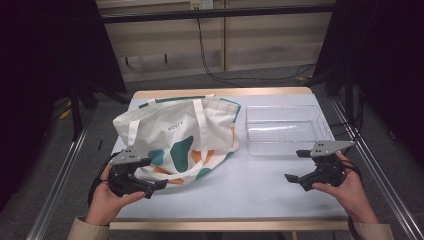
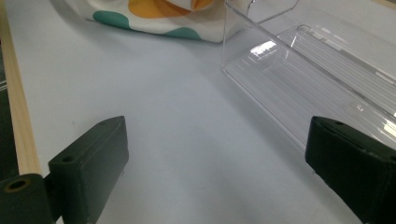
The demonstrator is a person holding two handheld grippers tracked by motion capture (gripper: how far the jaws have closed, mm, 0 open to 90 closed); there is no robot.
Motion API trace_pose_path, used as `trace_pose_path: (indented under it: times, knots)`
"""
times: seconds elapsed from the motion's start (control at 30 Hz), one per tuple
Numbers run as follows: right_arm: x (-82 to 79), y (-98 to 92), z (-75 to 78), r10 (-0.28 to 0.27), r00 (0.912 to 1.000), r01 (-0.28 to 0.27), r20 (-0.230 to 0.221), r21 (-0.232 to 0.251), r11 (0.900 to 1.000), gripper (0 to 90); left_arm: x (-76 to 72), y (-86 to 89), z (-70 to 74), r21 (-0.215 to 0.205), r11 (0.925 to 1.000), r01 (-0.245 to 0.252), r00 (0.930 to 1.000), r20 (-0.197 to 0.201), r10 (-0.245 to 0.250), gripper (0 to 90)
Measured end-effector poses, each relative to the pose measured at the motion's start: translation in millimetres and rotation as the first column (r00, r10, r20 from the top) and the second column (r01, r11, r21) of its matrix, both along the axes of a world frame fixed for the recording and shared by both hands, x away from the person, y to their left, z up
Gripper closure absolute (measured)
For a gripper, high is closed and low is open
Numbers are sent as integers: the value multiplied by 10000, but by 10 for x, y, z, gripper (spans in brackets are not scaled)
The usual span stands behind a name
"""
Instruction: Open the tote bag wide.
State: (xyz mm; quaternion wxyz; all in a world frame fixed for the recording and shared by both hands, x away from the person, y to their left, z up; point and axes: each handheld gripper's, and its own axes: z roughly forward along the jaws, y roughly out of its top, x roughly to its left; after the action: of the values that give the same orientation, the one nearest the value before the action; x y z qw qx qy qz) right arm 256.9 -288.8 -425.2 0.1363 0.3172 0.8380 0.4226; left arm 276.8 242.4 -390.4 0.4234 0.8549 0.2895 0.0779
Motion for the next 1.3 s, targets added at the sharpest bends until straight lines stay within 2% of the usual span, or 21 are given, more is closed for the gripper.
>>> trace_pose_path:
  times: [0.23, 0.43, 0.6, 0.8, 1.0, 1.07, 1.3]
  knots:
    - [51, 94, 20, 143, 9998, -143, -113, -10, 9999, 57, 16, -42, 21, -102, 9999, 43, 9999, -167, -44, 53]
    - [81, 132, 30, 238, 9995, -237, -197, 46, 9997, 60, 61, -135, 32, -89, 9995, 307, 9990, -311, -310, 53]
    - [111, 149, 58, 259, 9992, -253, -308, 199, 9995, 66, 108, -212, 69, -156, 9988, 462, 9985, -281, -467, 53]
    - [159, 201, 95, 391, 9986, -388, -362, 96, 9992, 66, 168, -298, 134, -13, 9981, 617, 9977, -264, -617, 53]
    - [212, 259, 88, 512, 9977, -507, -444, 120, 9986, 66, 253, -304, 200, -10, 9983, 577, 9980, -264, -577, 53]
    - [227, 267, 99, 542, 9975, -538, -453, 97, 9985, 66, 272, -307, 232, 182, 9983, 562, 9980, -288, -557, 53]
    - [284, 282, 170, 576, 9975, -567, -420, 209, 9982, 71, 372, -318, 312, 118, 9980, 616, 9978, -243, -613, 48]
